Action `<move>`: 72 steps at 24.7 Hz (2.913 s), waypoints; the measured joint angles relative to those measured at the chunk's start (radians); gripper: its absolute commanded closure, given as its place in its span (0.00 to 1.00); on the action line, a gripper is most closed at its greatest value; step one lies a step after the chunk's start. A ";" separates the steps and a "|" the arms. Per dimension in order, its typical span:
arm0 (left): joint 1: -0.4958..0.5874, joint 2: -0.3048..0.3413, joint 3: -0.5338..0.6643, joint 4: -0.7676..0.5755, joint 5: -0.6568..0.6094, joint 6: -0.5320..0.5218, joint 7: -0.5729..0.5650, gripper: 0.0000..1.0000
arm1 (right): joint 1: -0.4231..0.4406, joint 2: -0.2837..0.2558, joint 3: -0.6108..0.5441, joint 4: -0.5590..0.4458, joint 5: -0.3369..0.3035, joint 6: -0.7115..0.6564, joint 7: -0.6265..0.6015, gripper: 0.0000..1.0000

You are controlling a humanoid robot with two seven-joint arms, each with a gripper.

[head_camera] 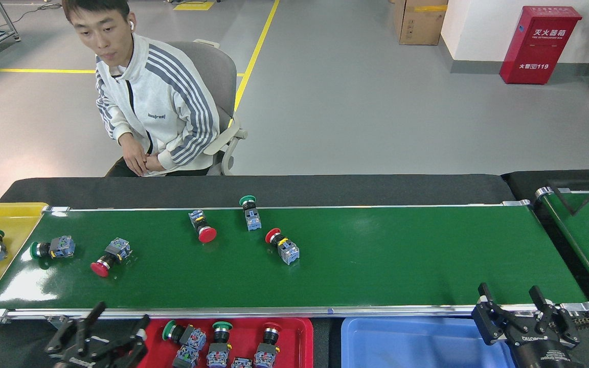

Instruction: Pick switch part from conveyor to tray

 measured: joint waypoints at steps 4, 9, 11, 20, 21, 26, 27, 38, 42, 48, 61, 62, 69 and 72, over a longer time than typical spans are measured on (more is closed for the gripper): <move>-0.017 0.018 0.021 0.032 0.002 -0.030 0.002 0.00 | 0.000 0.000 -0.003 0.000 -0.001 -0.010 0.001 0.01; -0.123 0.070 0.015 0.137 0.002 -0.039 0.003 0.00 | 0.000 0.001 -0.003 -0.006 -0.001 -0.016 0.001 0.01; -0.188 0.108 0.012 0.236 0.002 -0.047 0.004 0.00 | 0.000 0.001 -0.003 -0.006 -0.001 -0.025 0.001 0.01; -0.452 0.211 -0.066 0.617 0.002 -0.126 0.005 0.00 | -0.016 0.002 -0.001 -0.012 -0.001 -0.065 0.002 0.01; -0.477 0.213 -0.082 0.654 0.002 -0.128 0.005 0.00 | -0.017 0.002 0.000 -0.012 -0.001 -0.072 0.006 0.01; -0.593 0.219 -0.134 0.830 0.002 -0.115 0.042 0.18 | -0.021 0.019 0.009 -0.012 -0.001 -0.089 0.021 0.01; -0.612 0.219 -0.141 0.861 0.002 -0.101 0.056 0.26 | -0.023 0.019 0.013 -0.012 0.000 -0.096 0.022 0.01; -0.622 0.208 -0.199 0.889 0.002 -0.163 0.157 0.92 | -0.030 0.035 0.022 -0.012 0.000 -0.114 0.024 0.01; -0.468 0.182 -0.200 0.592 0.008 -0.294 0.166 0.90 | -0.030 0.037 0.014 -0.012 0.000 -0.119 0.024 0.01; -0.097 0.096 -0.205 0.025 0.025 -0.364 0.091 0.58 | -0.030 0.037 -0.041 -0.012 -0.001 -0.114 0.024 0.01; -0.008 -0.012 -0.195 -0.138 0.025 -0.283 -0.078 0.00 | -0.030 0.037 -0.049 -0.014 -0.001 -0.111 0.024 0.01; -0.007 -0.013 -0.171 -0.125 0.026 -0.253 -0.078 0.00 | -0.030 0.037 -0.049 -0.014 -0.001 -0.111 0.024 0.01; -0.006 -0.019 0.006 -0.025 0.030 -0.021 -0.080 0.00 | -0.030 0.037 -0.049 -0.026 -0.001 -0.113 0.024 0.01; 0.006 -0.019 0.020 -0.024 0.030 -0.004 -0.081 0.00 | -0.023 0.037 -0.050 -0.026 -0.001 -0.118 0.024 0.01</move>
